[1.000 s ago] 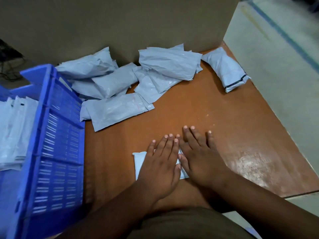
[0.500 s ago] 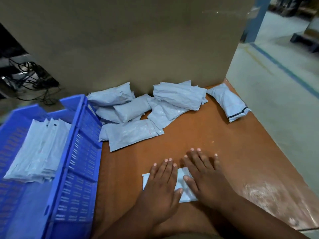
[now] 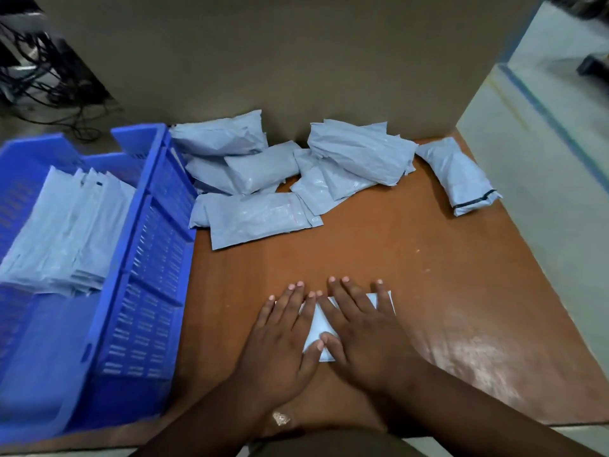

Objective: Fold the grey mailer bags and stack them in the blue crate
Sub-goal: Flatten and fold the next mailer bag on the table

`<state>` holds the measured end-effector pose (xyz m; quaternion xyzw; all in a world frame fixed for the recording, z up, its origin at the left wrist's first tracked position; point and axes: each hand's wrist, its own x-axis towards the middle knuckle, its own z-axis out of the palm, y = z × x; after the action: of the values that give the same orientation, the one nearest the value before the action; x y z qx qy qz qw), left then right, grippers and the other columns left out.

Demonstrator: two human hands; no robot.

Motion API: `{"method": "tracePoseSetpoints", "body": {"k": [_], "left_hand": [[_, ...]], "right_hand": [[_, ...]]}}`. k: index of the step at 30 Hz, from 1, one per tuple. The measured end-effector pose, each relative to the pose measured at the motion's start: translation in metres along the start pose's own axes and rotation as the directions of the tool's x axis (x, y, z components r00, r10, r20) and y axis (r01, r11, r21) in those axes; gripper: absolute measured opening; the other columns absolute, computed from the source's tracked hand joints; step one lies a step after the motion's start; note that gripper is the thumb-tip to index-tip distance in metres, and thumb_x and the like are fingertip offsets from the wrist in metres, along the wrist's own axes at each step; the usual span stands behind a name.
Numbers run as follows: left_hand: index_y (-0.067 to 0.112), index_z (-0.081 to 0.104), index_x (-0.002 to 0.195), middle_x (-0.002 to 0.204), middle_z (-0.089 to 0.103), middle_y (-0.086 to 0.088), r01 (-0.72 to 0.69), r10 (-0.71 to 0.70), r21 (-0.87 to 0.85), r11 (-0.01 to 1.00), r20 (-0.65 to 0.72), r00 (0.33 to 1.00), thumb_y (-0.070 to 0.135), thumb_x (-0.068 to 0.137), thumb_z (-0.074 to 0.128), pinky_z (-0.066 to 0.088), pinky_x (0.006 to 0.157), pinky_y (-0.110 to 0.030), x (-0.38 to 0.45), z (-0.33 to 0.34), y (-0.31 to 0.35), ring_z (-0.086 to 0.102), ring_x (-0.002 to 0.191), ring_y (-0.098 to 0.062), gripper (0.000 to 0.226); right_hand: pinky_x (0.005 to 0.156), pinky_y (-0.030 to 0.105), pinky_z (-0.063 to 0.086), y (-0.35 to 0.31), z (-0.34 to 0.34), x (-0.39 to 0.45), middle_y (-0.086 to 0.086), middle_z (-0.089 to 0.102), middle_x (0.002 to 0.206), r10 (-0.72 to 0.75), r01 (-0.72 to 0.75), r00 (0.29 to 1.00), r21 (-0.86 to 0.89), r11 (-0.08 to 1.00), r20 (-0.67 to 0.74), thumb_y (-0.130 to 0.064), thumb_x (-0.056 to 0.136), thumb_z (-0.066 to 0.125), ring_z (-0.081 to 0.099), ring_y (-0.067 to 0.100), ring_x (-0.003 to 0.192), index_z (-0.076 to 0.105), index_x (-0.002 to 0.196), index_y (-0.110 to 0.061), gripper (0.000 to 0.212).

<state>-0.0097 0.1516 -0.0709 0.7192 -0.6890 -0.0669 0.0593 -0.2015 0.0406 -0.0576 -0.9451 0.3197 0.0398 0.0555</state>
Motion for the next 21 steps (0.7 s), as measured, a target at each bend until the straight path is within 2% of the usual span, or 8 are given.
{"method": "tracePoseSetpoints", "body": {"k": [6, 10, 13, 15, 18, 21], "left_hand": [[0.025, 0.009, 0.171, 0.178, 0.002, 0.001, 0.019, -0.019, -0.002, 1.0, 0.027, 0.999, 0.057, 0.108, 0.028, 0.015, 0.131, -0.05, -0.001, -0.001, 0.003, -0.002, 0.164, -0.016, 0.073], [0.029, 0.007, 0.171, 0.178, -0.002, 0.005, 0.014, -0.013, -0.021, 1.0, 0.037, 0.999, 0.064, 0.108, 0.02, 0.014, 0.13, -0.048, 0.003, -0.003, -0.007, -0.007, 0.163, -0.012, 0.073], [0.028, 0.009, 0.17, 0.178, -0.006, 0.005, 0.064, -0.063, -0.027, 0.998, 0.037, 0.997, 0.068, 0.107, 0.016, 0.011, 0.131, -0.046, 0.006, -0.011, -0.014, -0.011, 0.163, -0.011, 0.075], [0.025, 0.006, 0.171, 0.177, -0.011, 0.004, 0.058, -0.058, -0.004, 0.998, 0.031, 0.998, 0.068, 0.106, 0.019, 0.008, 0.132, -0.046, 0.0, -0.017, -0.017, -0.015, 0.162, -0.013, 0.078], [0.019, 0.017, 0.17, 0.178, 0.0, 0.0, -0.012, 0.012, 0.007, 1.0, -0.039, 0.999, 0.064, 0.107, 0.031, 0.018, 0.131, -0.048, -0.018, -0.022, -0.021, -0.003, 0.164, -0.017, 0.079], [0.016, 0.022, 0.169, 0.178, 0.004, -0.003, -0.038, 0.038, 0.003, 0.999, -0.016, 0.999, 0.063, 0.107, 0.034, 0.022, 0.13, -0.05, -0.042, -0.013, -0.018, 0.002, 0.164, -0.019, 0.078]], "right_hand": [[0.124, 0.067, 0.012, -0.002, -0.002, -0.001, 0.003, 0.011, 0.177, 0.012, -0.012, 0.999, 0.018, 1.0, 0.031, -0.062, 0.108, 0.025, 0.01, 0.025, 0.163, 0.019, 0.168, -0.032, 0.067], [0.127, 0.063, 0.008, 0.0, -0.01, 0.006, -0.003, 0.002, 0.178, 0.007, -0.008, 0.999, 0.025, 1.0, 0.038, -0.067, 0.108, 0.018, 0.005, 0.02, 0.164, 0.01, 0.169, -0.037, 0.068], [0.127, 0.06, 0.004, 0.002, -0.018, 0.02, -0.001, 0.005, 0.177, -0.02, 0.02, 1.0, -0.011, 1.0, 0.025, -0.068, 0.108, 0.018, 0.009, 0.023, 0.164, 0.016, 0.168, -0.036, 0.068], [0.127, 0.06, 0.003, -0.001, -0.027, 0.022, 0.0, 0.003, 0.177, 0.001, -0.001, 1.0, -0.031, 1.0, 0.001, -0.067, 0.108, 0.019, 0.005, 0.023, 0.164, 0.015, 0.169, -0.034, 0.07], [0.128, 0.06, 0.008, -0.015, -0.036, 0.009, 0.003, 0.006, 0.178, -0.029, 0.028, 0.997, -0.017, 0.999, -0.072, -0.063, 0.108, 0.027, 0.004, 0.023, 0.164, 0.018, 0.169, -0.029, 0.07], [0.129, 0.061, 0.007, -0.032, -0.02, -0.013, 0.002, -0.002, 0.178, -0.128, 0.128, 0.99, 0.004, 0.992, -0.055, -0.061, 0.109, 0.029, -0.004, 0.022, 0.164, 0.014, 0.17, -0.026, 0.071]]}}
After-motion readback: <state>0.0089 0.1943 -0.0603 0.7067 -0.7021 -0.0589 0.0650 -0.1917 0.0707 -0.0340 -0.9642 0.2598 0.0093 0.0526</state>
